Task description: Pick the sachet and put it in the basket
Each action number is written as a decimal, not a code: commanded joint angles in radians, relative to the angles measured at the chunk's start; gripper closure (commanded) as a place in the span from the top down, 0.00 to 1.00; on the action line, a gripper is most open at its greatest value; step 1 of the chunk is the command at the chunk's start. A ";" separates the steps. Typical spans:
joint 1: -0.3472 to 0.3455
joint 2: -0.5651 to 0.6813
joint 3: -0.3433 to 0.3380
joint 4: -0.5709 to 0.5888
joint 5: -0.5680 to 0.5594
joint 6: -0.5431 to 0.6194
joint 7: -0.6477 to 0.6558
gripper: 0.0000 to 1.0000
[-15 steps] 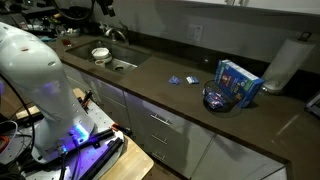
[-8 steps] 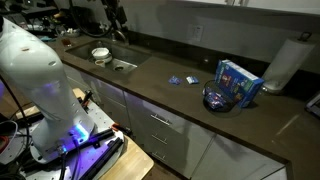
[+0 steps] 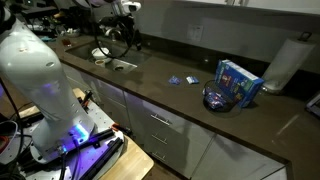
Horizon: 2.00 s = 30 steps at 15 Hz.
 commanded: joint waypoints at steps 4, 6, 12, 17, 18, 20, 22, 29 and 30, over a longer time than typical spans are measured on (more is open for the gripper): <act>-0.058 0.290 -0.020 0.073 -0.264 0.089 0.194 1.00; -0.040 0.372 -0.063 0.129 -0.331 0.081 0.234 1.00; 0.045 0.463 -0.198 0.205 -0.342 0.073 0.210 1.00; 0.074 0.538 -0.238 0.260 -0.355 0.114 0.216 1.00; 0.083 0.544 -0.247 0.255 -0.346 0.169 0.221 1.00; 0.102 0.561 -0.277 0.259 -0.368 0.264 0.242 1.00; 0.105 0.587 -0.299 0.275 -0.329 0.337 0.213 1.00; 0.124 0.722 -0.438 0.373 -0.320 0.423 0.202 1.00; 0.123 0.749 -0.450 0.393 -0.302 0.433 0.198 1.00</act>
